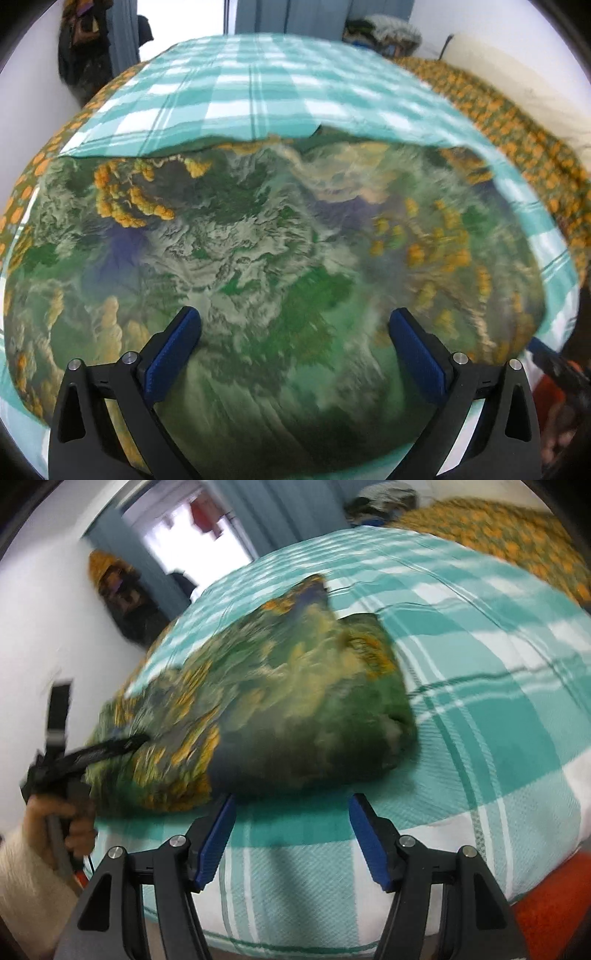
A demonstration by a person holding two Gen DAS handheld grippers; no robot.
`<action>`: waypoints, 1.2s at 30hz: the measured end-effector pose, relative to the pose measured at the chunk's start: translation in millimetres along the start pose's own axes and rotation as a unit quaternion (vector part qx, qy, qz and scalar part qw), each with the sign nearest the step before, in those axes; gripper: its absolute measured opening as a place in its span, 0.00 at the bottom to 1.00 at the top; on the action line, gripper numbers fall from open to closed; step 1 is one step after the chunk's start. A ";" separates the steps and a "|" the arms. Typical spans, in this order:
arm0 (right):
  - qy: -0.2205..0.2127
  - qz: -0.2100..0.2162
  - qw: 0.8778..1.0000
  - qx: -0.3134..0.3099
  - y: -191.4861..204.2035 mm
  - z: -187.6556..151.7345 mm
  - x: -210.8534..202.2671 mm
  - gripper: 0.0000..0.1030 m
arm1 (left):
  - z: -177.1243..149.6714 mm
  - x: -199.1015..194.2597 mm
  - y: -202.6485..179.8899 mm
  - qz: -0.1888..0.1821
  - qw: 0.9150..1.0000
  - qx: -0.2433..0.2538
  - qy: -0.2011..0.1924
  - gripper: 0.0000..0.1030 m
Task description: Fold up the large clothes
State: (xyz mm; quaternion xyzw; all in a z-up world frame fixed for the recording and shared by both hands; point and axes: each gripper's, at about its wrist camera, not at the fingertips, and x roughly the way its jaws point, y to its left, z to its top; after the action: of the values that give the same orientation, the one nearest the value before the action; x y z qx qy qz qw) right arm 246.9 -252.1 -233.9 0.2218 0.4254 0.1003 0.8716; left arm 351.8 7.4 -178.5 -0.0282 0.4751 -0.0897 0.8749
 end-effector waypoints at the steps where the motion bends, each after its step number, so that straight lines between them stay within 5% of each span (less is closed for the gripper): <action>1: -0.004 0.006 1.000 0.020 -6.3 1.7 1.0 0.64 | -2.7 -3.2 -2.1 -0.005 1.000 0.006 -0.006 0.99; 6: -0.017 0.055 0.990 0.128 -32.1 10.3 18.0 0.73 | -20.6 16.0 -19.3 0.018 0.998 0.066 0.000 0.99; 12: -0.032 0.064 0.974 0.216 -41.2 25.1 58.4 0.87 | -25.3 28.8 -19.3 0.022 0.997 0.073 0.005 0.99; 14: -0.044 0.057 0.971 0.228 -42.6 26.7 61.6 0.77 | -20.2 23.6 -19.4 0.018 0.997 0.076 0.019 0.99; 15: -0.042 0.054 0.973 0.220 -41.9 27.4 62.6 0.60 | -16.1 20.1 -19.9 0.019 0.996 0.078 0.028 0.99; 16: -0.045 0.054 0.975 0.211 -40.9 27.4 61.7 0.54 | -9.5 15.5 -19.5 0.022 0.996 0.080 0.035 0.99; 20: -0.069 0.042 0.988 0.129 -18.1 33.3 45.3 0.40 | 17.3 -32.4 -25.9 0.021 0.996 0.086 0.005 0.93; 25: -0.134 -0.014 0.989 -0.053 45.1 40.4 17.3 0.36 | 73.4 -79.0 -64.0 -0.074 0.994 0.083 -0.013 0.95; 28: -0.176 -0.045 0.968 -0.171 88.9 33.5 4.8 0.36 | 93.1 -86.9 -96.6 -0.114 0.986 0.118 0.001 0.95; 36: -0.217 -0.081 0.912 -0.339 150.5 7.0 -11.7 0.36 | 99.0 -96.9 -138.4 -0.156 0.969 0.184 0.054 0.95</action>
State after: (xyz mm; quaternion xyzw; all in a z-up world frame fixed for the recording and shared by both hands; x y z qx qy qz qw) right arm 247.3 -125.8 -150.9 -0.1060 0.1833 0.1166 0.9704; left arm 365.0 -114.4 -25.7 0.0645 0.4863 -0.3120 0.8136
